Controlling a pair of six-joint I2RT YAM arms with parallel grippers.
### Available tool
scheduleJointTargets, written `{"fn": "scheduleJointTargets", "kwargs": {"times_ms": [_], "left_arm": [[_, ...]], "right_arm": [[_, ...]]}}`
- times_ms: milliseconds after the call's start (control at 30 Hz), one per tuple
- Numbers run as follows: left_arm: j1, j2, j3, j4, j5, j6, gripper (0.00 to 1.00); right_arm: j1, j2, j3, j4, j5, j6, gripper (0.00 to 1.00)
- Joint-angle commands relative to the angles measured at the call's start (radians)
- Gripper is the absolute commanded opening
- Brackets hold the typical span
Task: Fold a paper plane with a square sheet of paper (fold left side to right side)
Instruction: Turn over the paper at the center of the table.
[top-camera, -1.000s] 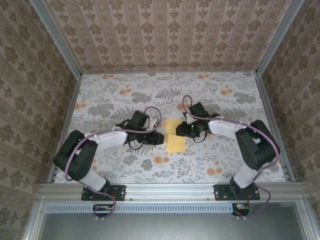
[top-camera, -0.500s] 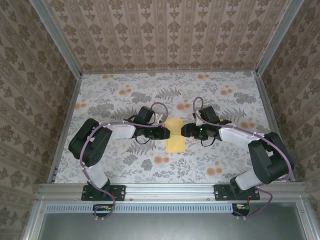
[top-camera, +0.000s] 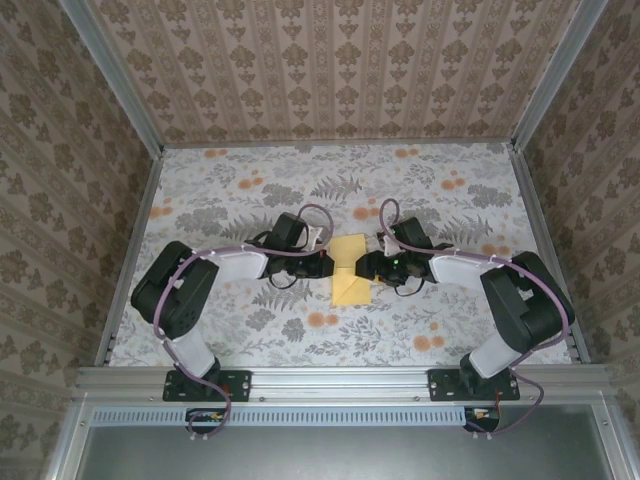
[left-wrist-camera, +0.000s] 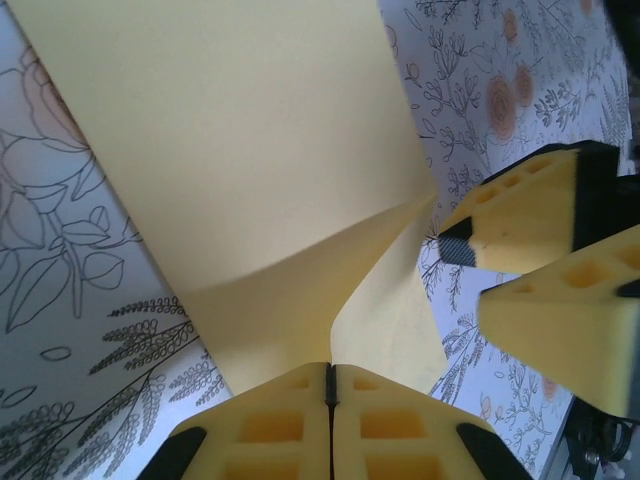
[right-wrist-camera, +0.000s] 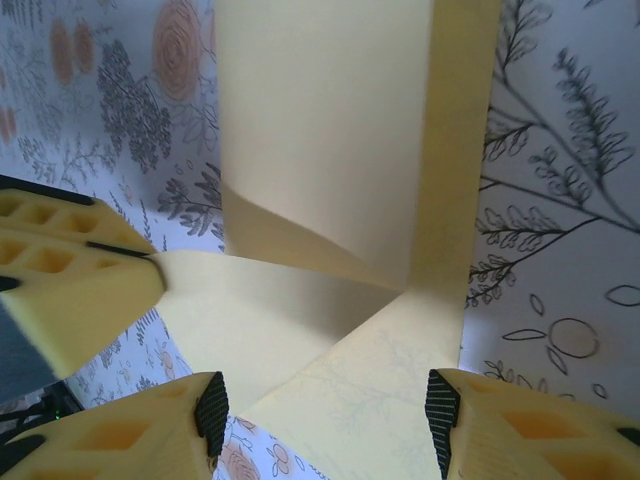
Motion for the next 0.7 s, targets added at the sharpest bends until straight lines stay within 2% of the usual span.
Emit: {"fn": "scheduleJointTargets", "kwargs": {"times_ms": [0,100,267,367,433,533,667], "left_arm": [[-0.001,-0.042,-0.02,-0.006,-0.026,0.01,0.07],[-0.001,-0.038,-0.022,-0.003,-0.022,0.01,0.07],[0.0,-0.04,-0.023,-0.003,-0.032,0.008,0.07],[0.002,-0.042,-0.024,-0.003,-0.036,0.006,0.11],[0.006,-0.048,-0.028,0.005,-0.034,0.001,0.15],[0.036,-0.072,-0.047,0.041,-0.014,-0.024,0.31],[0.095,-0.151,-0.079,0.078,0.008,-0.06,0.54]], "right_arm": [[0.013,0.027,0.031,0.038,-0.038,0.029,0.58],[0.021,0.049,0.038,0.063,-0.049,0.042,0.57],[0.032,0.111,0.062,0.127,-0.076,0.08,0.46],[0.038,0.14,0.079,0.159,-0.088,0.097,0.36],[0.039,0.144,0.085,0.176,-0.088,0.1,0.25],[0.037,0.127,0.083,0.195,-0.079,0.094,0.1],[0.021,0.073,0.078,0.218,-0.083,0.076,0.02]]}}
